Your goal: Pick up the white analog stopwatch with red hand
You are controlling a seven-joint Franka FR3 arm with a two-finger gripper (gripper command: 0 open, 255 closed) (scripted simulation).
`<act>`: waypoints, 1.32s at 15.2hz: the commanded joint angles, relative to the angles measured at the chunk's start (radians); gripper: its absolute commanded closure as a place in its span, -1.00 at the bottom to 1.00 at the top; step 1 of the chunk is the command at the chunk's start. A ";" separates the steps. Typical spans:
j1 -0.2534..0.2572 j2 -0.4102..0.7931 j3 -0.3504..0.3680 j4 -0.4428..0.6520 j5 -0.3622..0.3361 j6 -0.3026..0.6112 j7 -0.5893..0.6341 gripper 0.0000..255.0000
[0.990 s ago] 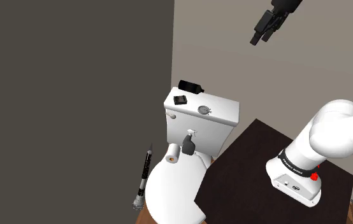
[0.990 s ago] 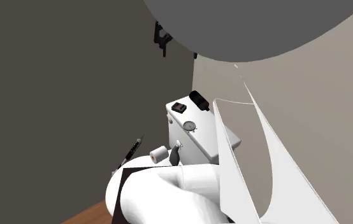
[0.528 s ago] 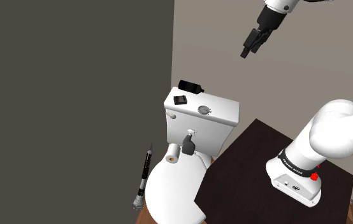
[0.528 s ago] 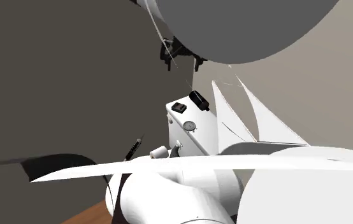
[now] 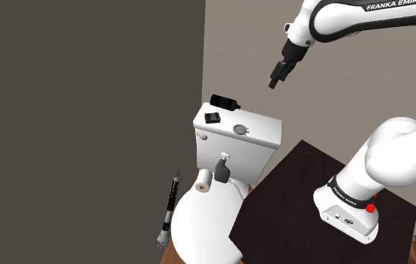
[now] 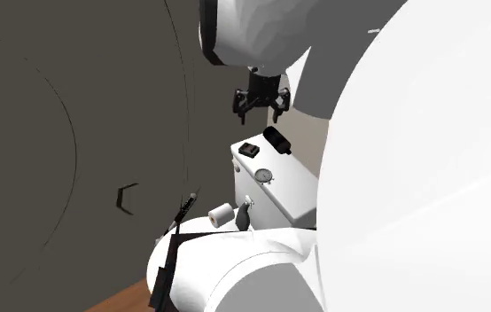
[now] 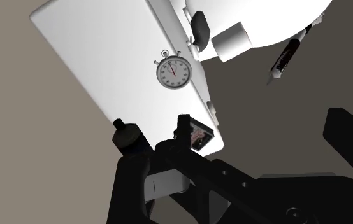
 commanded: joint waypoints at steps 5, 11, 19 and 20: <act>0.017 0.184 -0.042 -0.036 -0.003 0.190 -0.079 -1.00; 0.038 0.407 -0.083 -0.024 0.025 0.368 -0.177 -1.00; 0.043 0.740 -0.092 0.067 0.141 0.560 -0.349 -1.00; 0.037 0.782 -0.087 0.084 0.157 0.579 -0.371 -1.00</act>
